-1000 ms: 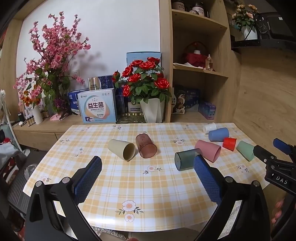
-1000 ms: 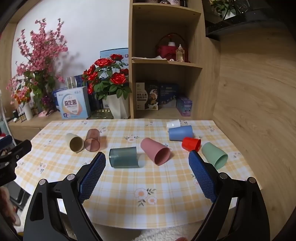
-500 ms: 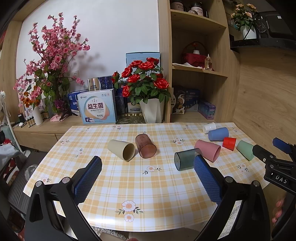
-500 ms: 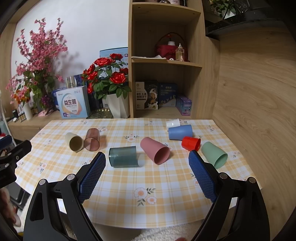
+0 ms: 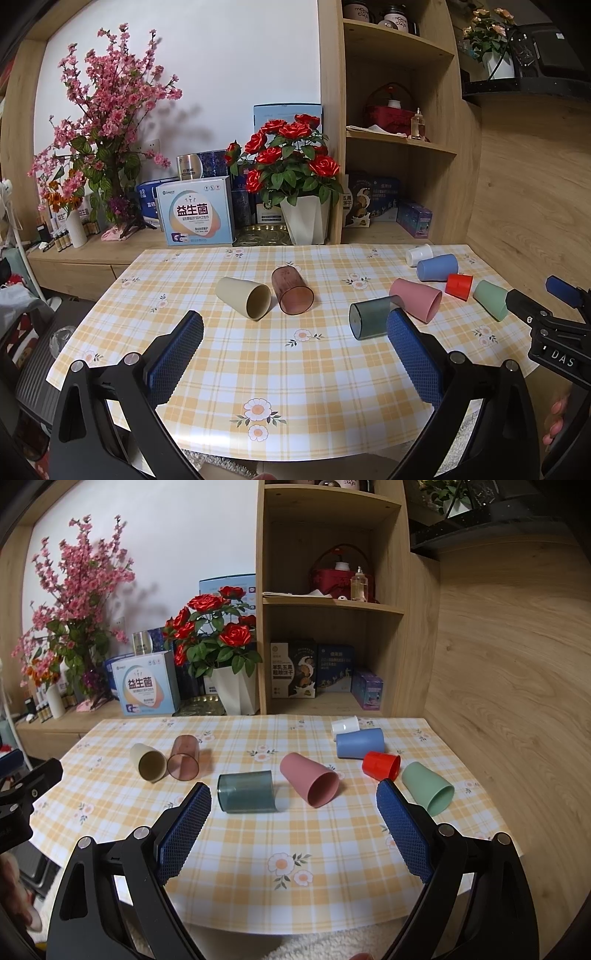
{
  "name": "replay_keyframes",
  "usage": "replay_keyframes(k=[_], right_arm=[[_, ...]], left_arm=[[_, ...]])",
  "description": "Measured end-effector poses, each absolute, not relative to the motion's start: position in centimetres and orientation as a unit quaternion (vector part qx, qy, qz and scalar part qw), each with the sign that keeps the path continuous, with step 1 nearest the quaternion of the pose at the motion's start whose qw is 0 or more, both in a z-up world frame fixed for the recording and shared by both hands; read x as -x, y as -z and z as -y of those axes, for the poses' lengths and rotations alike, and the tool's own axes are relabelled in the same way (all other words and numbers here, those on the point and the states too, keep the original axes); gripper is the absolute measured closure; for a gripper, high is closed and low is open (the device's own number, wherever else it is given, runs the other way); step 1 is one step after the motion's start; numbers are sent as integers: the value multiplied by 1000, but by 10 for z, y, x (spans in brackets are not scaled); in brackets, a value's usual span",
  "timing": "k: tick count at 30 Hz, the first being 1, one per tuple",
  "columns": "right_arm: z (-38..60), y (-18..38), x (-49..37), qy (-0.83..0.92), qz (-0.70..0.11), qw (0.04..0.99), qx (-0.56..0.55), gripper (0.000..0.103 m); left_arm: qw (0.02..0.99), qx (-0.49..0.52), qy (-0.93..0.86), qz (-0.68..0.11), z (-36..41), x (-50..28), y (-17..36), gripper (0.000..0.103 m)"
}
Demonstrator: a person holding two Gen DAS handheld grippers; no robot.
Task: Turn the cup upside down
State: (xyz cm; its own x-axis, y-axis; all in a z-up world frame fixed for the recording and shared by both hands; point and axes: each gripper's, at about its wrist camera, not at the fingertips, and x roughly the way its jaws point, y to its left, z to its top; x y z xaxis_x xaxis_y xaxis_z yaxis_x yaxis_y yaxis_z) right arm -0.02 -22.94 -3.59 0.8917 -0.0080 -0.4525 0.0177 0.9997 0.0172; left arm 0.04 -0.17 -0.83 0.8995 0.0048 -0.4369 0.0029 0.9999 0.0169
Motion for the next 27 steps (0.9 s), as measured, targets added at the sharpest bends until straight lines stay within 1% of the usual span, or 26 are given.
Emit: replay_keyframes(k=[27], right_arm=[[228,38,2,7,-235,972,-11,15]], left_arm=[[973,0,0,-233,-3,-2,14,6]])
